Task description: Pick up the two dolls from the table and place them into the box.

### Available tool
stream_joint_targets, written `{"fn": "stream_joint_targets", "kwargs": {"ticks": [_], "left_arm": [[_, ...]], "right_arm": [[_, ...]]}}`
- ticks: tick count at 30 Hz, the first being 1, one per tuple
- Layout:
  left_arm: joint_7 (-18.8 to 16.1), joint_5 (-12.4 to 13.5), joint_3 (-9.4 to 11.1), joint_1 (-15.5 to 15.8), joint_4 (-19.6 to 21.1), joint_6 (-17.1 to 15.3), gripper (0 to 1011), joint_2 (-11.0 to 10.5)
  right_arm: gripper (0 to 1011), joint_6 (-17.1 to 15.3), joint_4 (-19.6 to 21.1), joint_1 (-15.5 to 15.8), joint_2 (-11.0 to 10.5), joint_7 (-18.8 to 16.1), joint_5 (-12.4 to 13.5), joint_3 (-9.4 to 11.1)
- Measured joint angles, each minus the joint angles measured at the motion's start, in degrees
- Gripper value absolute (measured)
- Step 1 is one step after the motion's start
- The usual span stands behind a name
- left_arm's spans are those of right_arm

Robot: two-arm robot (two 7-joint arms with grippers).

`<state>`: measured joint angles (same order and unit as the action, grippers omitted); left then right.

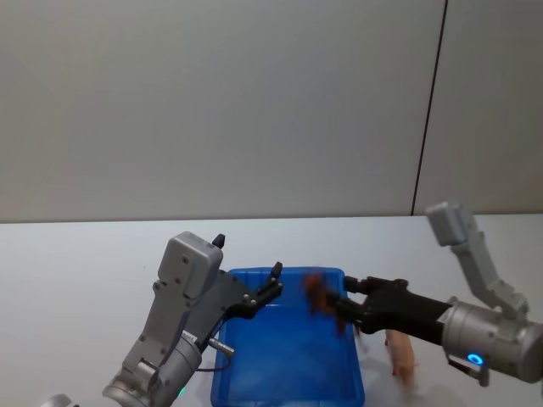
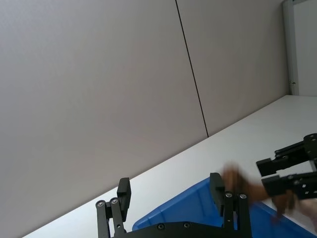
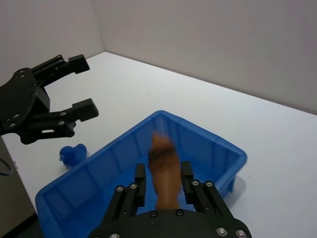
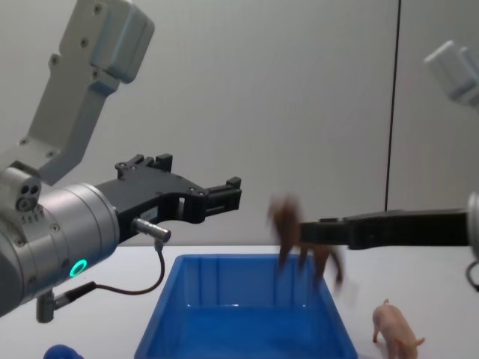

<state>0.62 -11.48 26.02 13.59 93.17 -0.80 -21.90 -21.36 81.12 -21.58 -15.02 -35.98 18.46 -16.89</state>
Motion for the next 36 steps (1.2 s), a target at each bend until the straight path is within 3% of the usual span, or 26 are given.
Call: {"fn": "stream_joint_targets", "kwargs": {"ticks": [12,22,36], "left_arm": [[0.0,0.0,0.0,0.0,0.0,0.0,1001,0.0],[0.0,0.0,0.0,0.0,0.0,0.0,1001,0.0],[0.0,0.0,0.0,0.0,0.0,0.0,1001,0.0]], "right_arm": [[744,-0.64,-1.62,-1.64,1.65,-0.67,-1.05,-1.81],[1001,2.29,-0.07,0.22,-0.14,1.94,-0.27,-1.04],[1001,5.0,3.82,6.36,-4.68,6.44,1.04,0.62]]}}
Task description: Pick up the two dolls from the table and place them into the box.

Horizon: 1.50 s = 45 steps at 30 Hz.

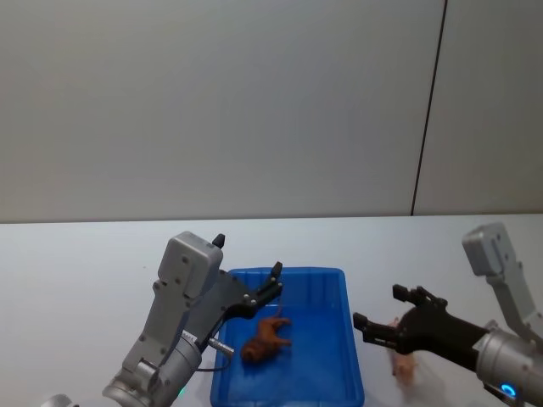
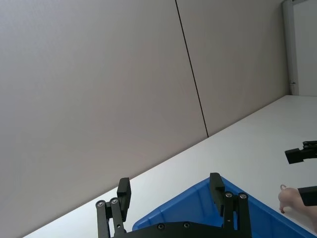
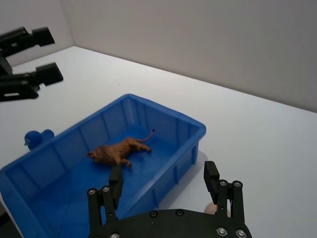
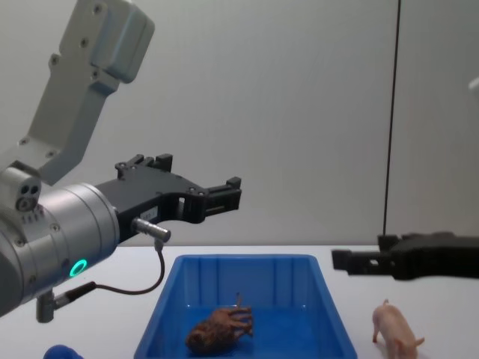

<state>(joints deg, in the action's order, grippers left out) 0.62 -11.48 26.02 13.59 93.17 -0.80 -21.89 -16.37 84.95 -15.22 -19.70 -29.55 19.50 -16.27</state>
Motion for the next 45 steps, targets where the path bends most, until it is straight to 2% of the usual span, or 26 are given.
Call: {"fn": "stream_joint_targets", "kwargs": {"ticks": [11,24,32,42,43,45], "left_arm": [[0.0,0.0,0.0,0.0,0.0,0.0,1001,0.0],[0.0,0.0,0.0,0.0,0.0,0.0,1001,0.0],[0.0,0.0,0.0,0.0,0.0,0.0,1001,0.0],[0.0,0.0,0.0,0.0,0.0,0.0,1001,0.0],[0.0,0.0,0.0,0.0,0.0,0.0,1001,0.0],[0.0,0.0,0.0,0.0,0.0,0.0,1001,0.0]], "right_arm": [[1001,0.56,-0.08,2.57,-1.44,2.47,-1.12,-0.02],[1001,1.07,-2.63,2.95,-1.2,4.98,-3.04,-0.66],[843,0.77,-4.7,2.27,-0.67,5.69,-4.29,-1.07],[541,-0.34,-5.84,1.57,-0.45,5.89,-4.96,-1.17],[480,-0.46,-5.84,1.52,-0.47,5.91,-4.97,-1.14],[445,-0.57,-5.78,1.49,-0.49,5.93,-4.97,-1.09]]}}
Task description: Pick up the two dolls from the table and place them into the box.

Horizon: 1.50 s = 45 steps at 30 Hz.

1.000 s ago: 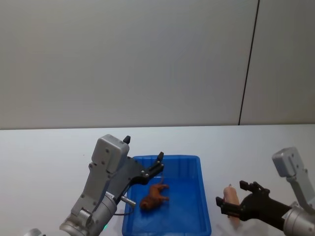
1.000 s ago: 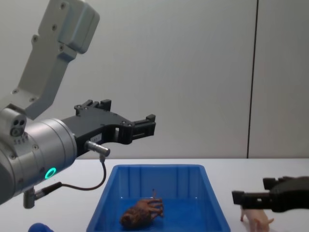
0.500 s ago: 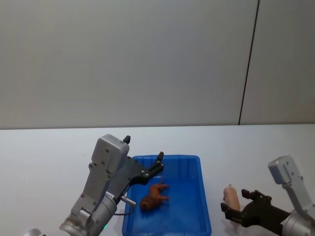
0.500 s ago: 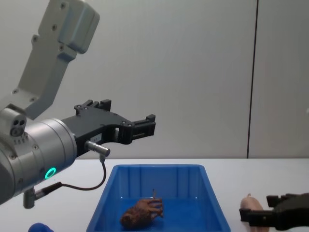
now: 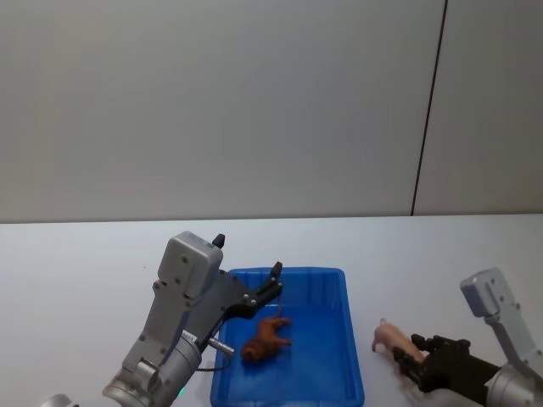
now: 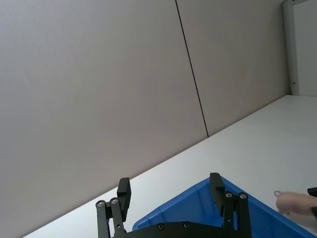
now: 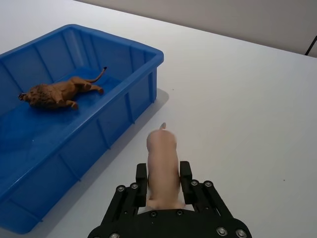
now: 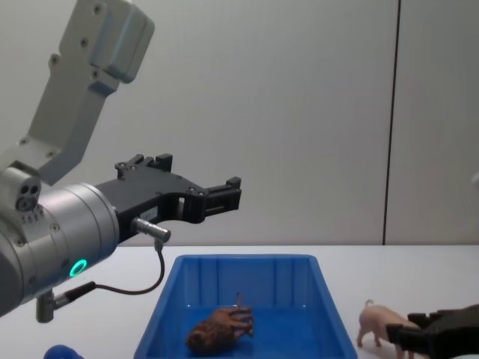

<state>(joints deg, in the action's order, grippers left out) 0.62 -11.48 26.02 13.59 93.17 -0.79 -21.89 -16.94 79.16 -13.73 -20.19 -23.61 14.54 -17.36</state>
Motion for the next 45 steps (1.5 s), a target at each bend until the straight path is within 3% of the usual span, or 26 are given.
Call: {"fn": "stream_joint_targets", "kwargs": {"ticks": [1,4,19,29,38,45], "left_arm": [[0.0,0.0,0.0,0.0,0.0,0.0,1001,0.0],[0.0,0.0,0.0,0.0,0.0,0.0,1001,0.0],[0.0,0.0,0.0,0.0,0.0,0.0,1001,0.0],[0.0,0.0,0.0,0.0,0.0,0.0,1001,0.0],[0.0,0.0,0.0,0.0,0.0,0.0,1001,0.0],[0.0,0.0,0.0,0.0,0.0,0.0,1001,0.0]], "right_arm": [[382,-0.11,0.13,-0.02,-0.04,0.02,0.0,0.05],[343,-0.3,0.38,-0.05,-0.11,0.05,0.1,0.11],[343,1.16,2.76,-0.57,-0.48,0.81,1.45,0.99],[343,1.9,5.34,-2.18,-0.15,-2.03,3.4,1.35],[343,-1.05,5.74,-4.84,1.62,-5.88,4.2,0.31],[358,-4.01,3.85,-7.19,3.95,-8.34,3.95,-1.49]]}}
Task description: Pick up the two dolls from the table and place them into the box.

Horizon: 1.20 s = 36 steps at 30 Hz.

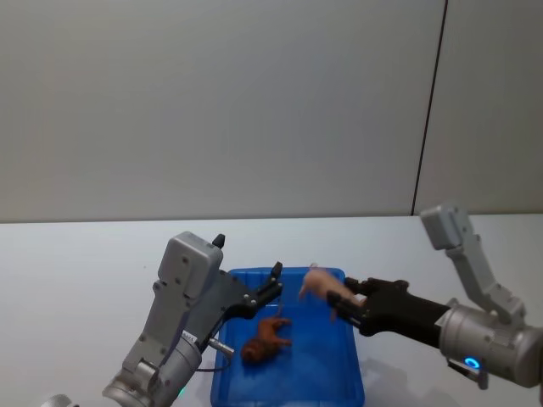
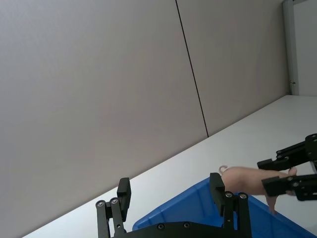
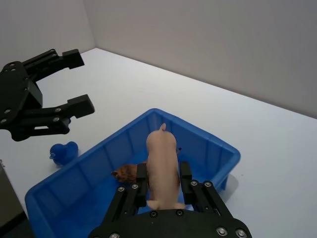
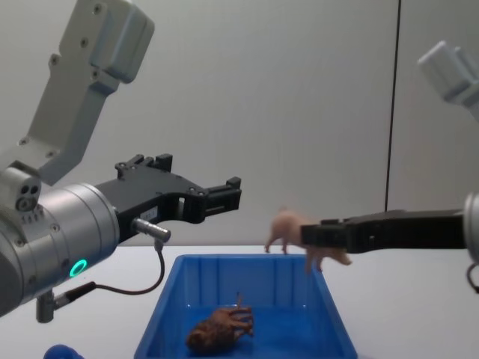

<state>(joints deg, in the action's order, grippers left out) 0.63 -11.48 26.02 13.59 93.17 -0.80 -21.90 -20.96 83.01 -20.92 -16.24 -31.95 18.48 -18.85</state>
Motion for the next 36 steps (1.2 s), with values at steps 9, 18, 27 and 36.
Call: {"fn": "stream_joint_targets", "kwargs": {"ticks": [9,18,27,36], "left_arm": [[0.0,0.0,0.0,0.0,0.0,0.0,1001,0.0],[0.0,0.0,0.0,0.0,0.0,0.0,1001,0.0],[0.0,0.0,0.0,0.0,0.0,0.0,1001,0.0],[0.01,0.0,0.0,0.0,0.0,0.0,1001,0.0]], "right_arm": [[628,-1.24,-1.76,-1.44,1.57,-1.86,0.24,-1.31],[874,0.62,-2.04,-1.21,0.75,-2.43,1.12,-0.85],[1001,6.45,-1.08,1.55,-3.08,-3.65,2.23,1.45],[1001,11.98,-0.03,4.8,-6.8,-5.16,3.09,3.43]]}}
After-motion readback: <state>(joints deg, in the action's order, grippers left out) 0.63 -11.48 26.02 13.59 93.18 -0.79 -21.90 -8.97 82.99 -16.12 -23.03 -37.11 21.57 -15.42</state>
